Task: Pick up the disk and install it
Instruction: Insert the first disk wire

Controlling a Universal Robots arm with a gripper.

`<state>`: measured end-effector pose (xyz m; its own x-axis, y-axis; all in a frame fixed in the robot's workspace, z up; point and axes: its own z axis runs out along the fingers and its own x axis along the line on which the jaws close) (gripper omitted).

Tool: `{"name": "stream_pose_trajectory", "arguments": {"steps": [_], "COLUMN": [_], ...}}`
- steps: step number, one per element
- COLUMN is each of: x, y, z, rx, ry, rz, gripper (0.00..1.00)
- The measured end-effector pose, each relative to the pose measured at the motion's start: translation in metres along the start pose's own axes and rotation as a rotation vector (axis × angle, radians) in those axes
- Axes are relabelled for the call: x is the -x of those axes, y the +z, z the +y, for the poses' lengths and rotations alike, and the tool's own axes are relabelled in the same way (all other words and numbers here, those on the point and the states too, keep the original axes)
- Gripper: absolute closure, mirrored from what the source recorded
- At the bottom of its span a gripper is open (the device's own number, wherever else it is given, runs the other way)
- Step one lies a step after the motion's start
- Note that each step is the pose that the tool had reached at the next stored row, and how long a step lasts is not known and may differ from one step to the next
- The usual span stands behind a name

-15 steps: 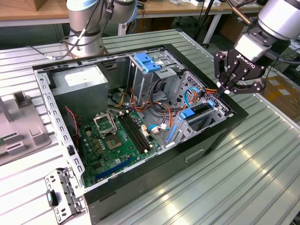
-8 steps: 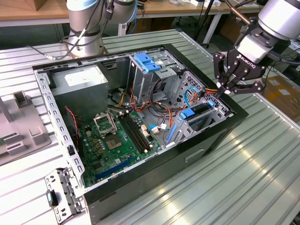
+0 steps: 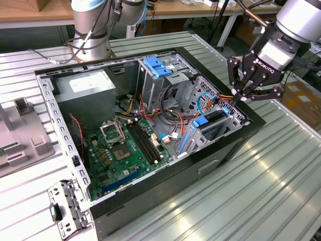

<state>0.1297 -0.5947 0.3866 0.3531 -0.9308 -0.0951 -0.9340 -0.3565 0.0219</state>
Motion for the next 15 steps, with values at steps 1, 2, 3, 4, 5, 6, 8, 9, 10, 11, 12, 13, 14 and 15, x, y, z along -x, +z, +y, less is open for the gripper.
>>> {"name": "stream_pose_trajectory", "arguments": {"steps": [1, 2, 3, 4, 5, 6, 8, 9, 10, 11, 12, 13, 14, 15], "x": [0.0000, 0.0000, 0.0000, 0.0000, 0.0000, 0.0000, 0.0000, 0.0000, 0.0000, 0.0000, 0.0000, 0.0000, 0.0000, 0.0000], "y": [0.0000, 0.0000, 0.0000, 0.0000, 0.0001, 0.0001, 0.0001, 0.0001, 0.0001, 0.0000, 0.0000, 0.0001, 0.0000, 0.0000], "z": [0.0000, 0.0000, 0.0000, 0.0000, 0.0000, 0.0000, 0.0000, 0.0000, 0.0000, 0.0000, 0.0000, 0.0000, 0.0000, 0.0000], "rx": [0.0013, 0.0028, 0.0042, 0.0057, 0.0069, 0.0095, 0.0133, 0.0144, 0.0153, 0.0164, 0.0177, 0.0187, 0.0202, 0.0218], "ry": [-0.013, -0.029, -0.044, -0.059, -0.073, -0.100, -0.139, -0.151, -0.160, -0.172, -0.186, -0.196, -0.211, -0.228], "rz": [0.0003, 0.0006, 0.0010, 0.0013, 0.0016, 0.0021, 0.0030, 0.0033, 0.0035, 0.0038, 0.0041, 0.0043, 0.0046, 0.0050], "gripper": [0.89, 0.89, 0.89, 0.89, 0.89, 0.89, 0.89, 0.89, 0.89, 0.89, 0.89, 0.89, 0.89, 0.89]}}
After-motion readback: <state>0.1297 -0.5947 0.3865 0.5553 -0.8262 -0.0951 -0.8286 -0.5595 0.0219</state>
